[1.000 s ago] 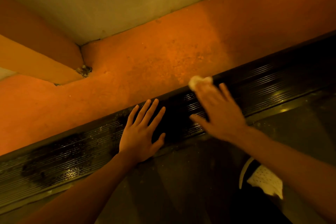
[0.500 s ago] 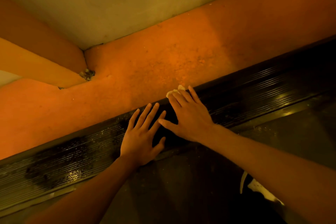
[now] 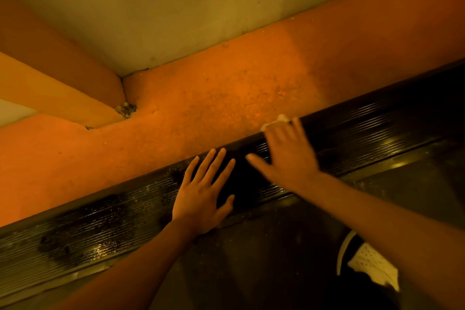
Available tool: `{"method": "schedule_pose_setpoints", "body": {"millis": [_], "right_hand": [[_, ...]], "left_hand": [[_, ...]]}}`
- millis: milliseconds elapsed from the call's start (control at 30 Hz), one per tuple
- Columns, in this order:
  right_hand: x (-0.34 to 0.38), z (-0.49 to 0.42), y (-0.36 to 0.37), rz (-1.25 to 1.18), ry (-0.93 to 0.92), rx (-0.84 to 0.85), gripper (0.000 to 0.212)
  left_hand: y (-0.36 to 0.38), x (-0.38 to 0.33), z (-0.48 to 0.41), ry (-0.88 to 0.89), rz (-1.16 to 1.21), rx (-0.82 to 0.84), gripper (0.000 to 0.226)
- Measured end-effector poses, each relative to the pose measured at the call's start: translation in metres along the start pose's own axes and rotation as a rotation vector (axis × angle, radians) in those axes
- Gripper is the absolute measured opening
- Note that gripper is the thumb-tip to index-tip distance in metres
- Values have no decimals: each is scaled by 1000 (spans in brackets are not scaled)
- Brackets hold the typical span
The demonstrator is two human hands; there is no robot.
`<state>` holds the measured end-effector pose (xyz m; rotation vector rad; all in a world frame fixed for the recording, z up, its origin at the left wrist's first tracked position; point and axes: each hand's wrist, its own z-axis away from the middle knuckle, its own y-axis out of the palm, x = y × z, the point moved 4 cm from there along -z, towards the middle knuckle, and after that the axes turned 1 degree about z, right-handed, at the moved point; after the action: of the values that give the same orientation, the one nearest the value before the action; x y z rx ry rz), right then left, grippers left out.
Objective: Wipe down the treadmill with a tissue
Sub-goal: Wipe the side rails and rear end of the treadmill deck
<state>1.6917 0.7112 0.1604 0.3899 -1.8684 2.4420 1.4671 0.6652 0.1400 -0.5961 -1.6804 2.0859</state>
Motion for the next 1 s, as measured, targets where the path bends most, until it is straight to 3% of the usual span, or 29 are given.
{"method": "schedule_pose_setpoints", "body": {"millis": [133, 233, 367, 467, 533, 700, 800, 900, 1000], "right_hand": [[63, 2, 14, -33, -193, 35, 97], [19, 5, 9, 21, -227, 9, 89], [-93, 9, -12, -4, 80, -110, 79], [-126, 15, -21, -18, 261, -148, 79], [-102, 12, -21, -23, 272, -148, 84], [30, 5, 10, -68, -61, -64, 85], [58, 3, 18, -33, -193, -17, 88], [5, 7, 11, 9, -196, -55, 80], [-85, 15, -4, 12, 32, -121, 73]], "left_hand": [[0, 0, -1, -2, 12, 9, 79], [0, -1, 0, -7, 13, 4, 77], [-1, 0, 1, -11, 2, 9, 75], [-1, 0, 1, -14, 14, -1, 75], [-1, 0, 1, -19, 13, -3, 75], [-1, 0, 0, -12, 27, -2, 77], [-1, 0, 0, -8, 21, 2, 78], [-2, 0, 1, -11, 20, -2, 76], [-2, 0, 1, -8, 19, -13, 75]]}}
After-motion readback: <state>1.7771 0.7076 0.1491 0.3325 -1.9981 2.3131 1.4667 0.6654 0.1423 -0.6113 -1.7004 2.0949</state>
